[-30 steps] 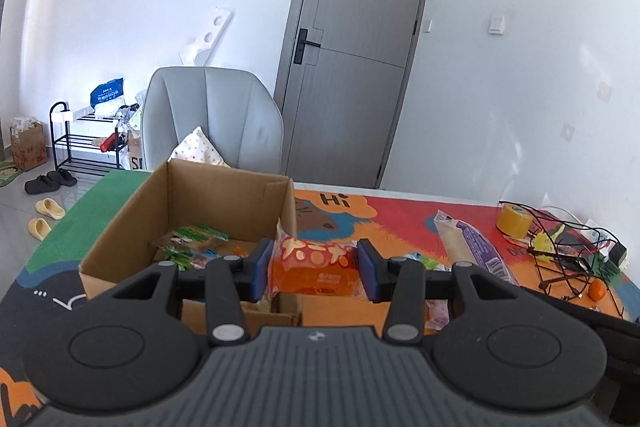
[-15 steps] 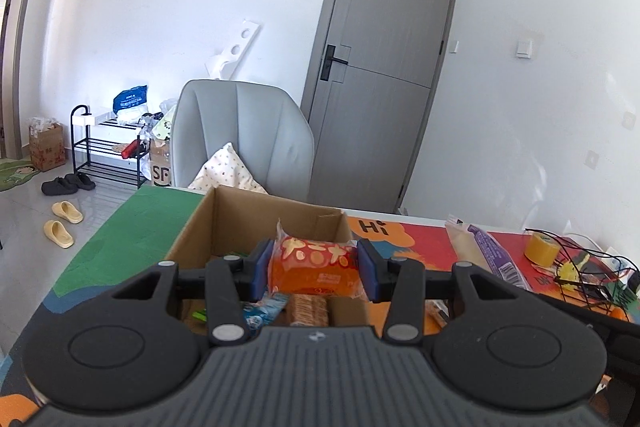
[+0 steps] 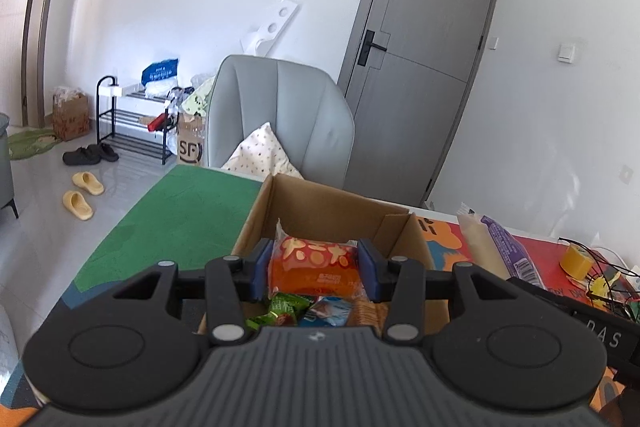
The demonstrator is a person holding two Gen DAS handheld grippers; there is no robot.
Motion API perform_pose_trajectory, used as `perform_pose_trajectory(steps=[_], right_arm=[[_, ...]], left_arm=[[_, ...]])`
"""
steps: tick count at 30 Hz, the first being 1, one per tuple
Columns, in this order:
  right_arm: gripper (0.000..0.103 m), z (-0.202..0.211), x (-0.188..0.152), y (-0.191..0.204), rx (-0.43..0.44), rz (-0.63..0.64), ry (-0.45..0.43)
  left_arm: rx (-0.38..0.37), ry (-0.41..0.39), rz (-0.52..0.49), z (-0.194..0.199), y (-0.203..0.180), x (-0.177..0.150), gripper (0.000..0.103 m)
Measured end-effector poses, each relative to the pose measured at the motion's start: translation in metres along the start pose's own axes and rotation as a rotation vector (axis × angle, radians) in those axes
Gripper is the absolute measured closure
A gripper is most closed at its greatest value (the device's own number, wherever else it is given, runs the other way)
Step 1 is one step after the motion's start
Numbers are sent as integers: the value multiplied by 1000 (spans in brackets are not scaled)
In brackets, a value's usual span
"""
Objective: Organize snacks
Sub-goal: 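Carry both snacks over the cardboard box and open both tools to release them, then withdraw both tools from the box toward the remaining snacks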
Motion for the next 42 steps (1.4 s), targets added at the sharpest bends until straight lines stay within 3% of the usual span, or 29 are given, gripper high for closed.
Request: perform_pose_trajectory(steps=[7, 15, 17, 19, 28, 32, 42], right_arm=[[73, -20, 3, 19, 22, 17, 20], [73, -42, 12, 36, 59, 7, 29], [67, -47, 13, 37, 63, -16, 29], [48, -47, 12, 35, 47, -34, 30], [20, -26, -4, 11, -30, -93, 38], [14, -13, -10, 2, -65, -90, 44], [4, 15, -21, -32, -112, -128, 47]], left_arm=[[7, -15, 55, 3, 18, 5, 33], [65, -25, 96, 7, 41, 9, 25], [79, -31, 104, 8, 46, 11, 24], [99, -35, 106, 10, 48, 12, 19], [126, -32, 101, 14, 44, 4, 12], [123, -29, 89, 18, 36, 1, 4], [94, -8, 38, 21, 4, -15, 3]])
Point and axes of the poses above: each gripper's, at about its wrist camera, not at the fingertips, and z roughly against the way its jaws point, y to its left, x to its top, the point moved 2 cm from there along -z, roughly the way its jaws point, and after that the axes turned 6 degrees about z, right-handed, at the moved point
